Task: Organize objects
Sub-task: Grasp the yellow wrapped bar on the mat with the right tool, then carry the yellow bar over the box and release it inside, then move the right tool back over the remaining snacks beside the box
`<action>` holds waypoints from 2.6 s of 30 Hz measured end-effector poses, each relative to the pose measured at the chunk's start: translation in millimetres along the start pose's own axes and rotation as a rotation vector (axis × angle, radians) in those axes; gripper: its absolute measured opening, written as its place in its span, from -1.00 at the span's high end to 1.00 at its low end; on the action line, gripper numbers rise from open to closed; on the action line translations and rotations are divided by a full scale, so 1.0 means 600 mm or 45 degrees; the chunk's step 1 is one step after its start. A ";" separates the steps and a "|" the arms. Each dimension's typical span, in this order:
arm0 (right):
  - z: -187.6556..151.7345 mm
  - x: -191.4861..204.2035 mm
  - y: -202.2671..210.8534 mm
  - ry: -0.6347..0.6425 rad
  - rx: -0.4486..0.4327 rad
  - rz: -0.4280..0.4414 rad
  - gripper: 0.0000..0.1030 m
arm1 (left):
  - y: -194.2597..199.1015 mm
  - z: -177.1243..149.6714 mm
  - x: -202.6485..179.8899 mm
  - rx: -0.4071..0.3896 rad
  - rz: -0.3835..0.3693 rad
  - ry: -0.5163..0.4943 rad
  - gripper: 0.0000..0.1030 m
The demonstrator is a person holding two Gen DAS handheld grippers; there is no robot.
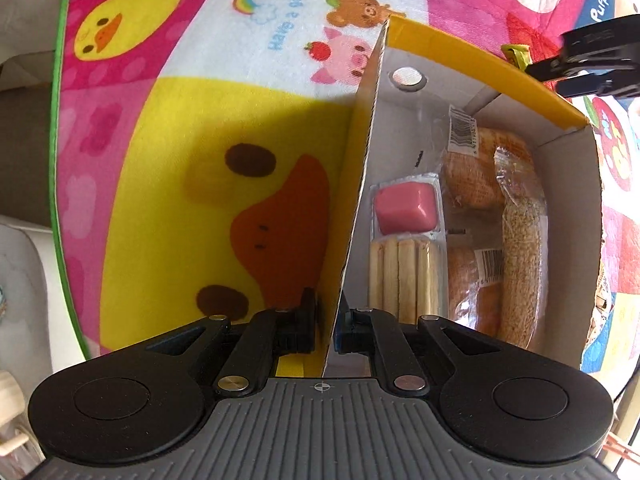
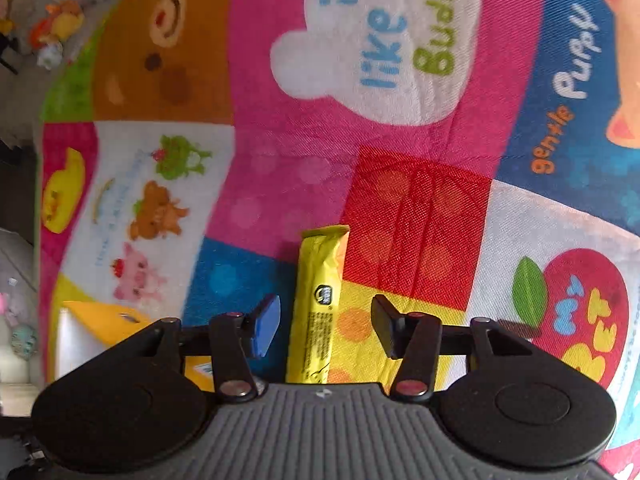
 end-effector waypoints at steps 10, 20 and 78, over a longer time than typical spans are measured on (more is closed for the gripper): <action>-0.086 -0.035 0.008 -0.061 0.089 -0.067 0.50 | -0.005 -0.015 0.019 0.054 -0.060 -0.091 0.78; -0.242 -0.047 0.202 -0.335 -0.015 -0.057 0.58 | -0.007 -0.004 0.016 0.118 -0.120 -0.355 0.77; -0.375 -0.080 0.105 0.164 0.202 -0.130 -0.07 | -0.020 0.078 -0.072 0.172 -0.015 -0.142 0.78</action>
Point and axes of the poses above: each gripper's, at about its wrist camera, not at the fingertips, and y roughly against the way its jaws point, x to its left, z to its top, the point moved 3 cm from there along -y, roughly the way its jaws point, and after that the axes turned 4 degrees about -y, right-handed, at the moved point
